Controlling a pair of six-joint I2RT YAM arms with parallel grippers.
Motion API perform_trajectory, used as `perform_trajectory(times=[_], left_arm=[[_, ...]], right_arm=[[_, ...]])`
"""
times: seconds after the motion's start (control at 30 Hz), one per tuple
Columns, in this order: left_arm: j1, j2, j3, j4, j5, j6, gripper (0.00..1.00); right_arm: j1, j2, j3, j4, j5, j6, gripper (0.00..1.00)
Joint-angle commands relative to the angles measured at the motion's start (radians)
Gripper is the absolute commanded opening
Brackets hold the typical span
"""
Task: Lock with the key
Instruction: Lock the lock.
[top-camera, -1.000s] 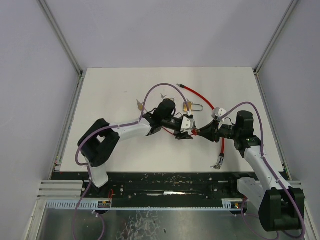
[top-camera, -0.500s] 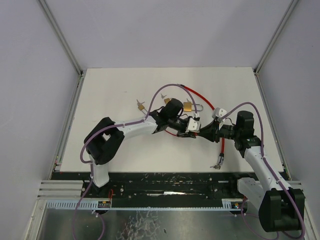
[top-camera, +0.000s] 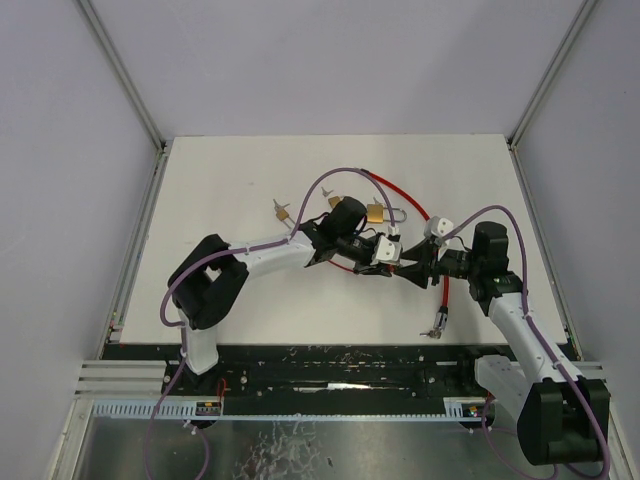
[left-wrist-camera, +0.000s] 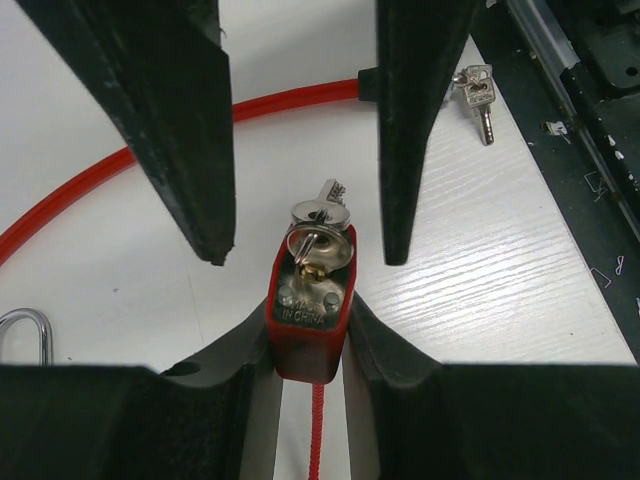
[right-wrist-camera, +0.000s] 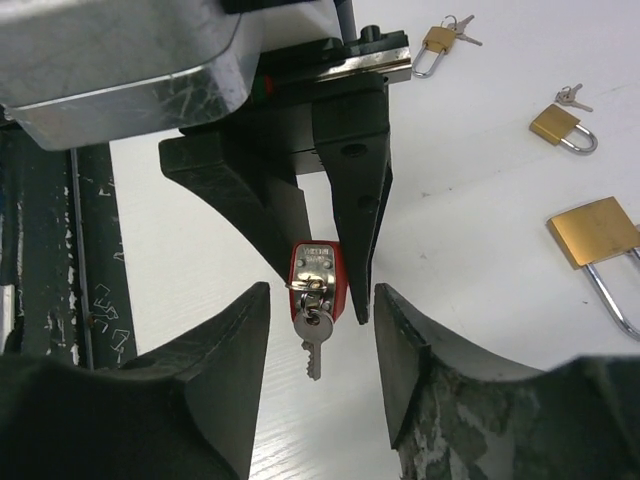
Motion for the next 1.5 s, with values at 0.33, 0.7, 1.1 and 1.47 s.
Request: perform_trajectory(times=[0.33,0.7,1.1,1.47], left_arm=[[-0.001,-0.010,0.012,0.009,0.043,-0.023,0.00],[-0.002,-0.005,0.018,0.009,0.043,-0.034,0.00],[-0.001,-0.006,0.018,0.033,0.025,-0.072,0.01],[-0.001,-0.186,-0.306,0.509,-0.036,-0.170,0.65]], right_arm=[[0.018,-0.005,0.003,-0.029,-0.019,-0.168,1.00],[0.068,0.014,-0.003,-0.017,0.032,-0.209,0.72],[0.094,0.021,0.011,-0.038,0.064,-0.212,0.23],[-0.017,-0.050,0.144,-0.131,-0.102,-0.030,0.08]])
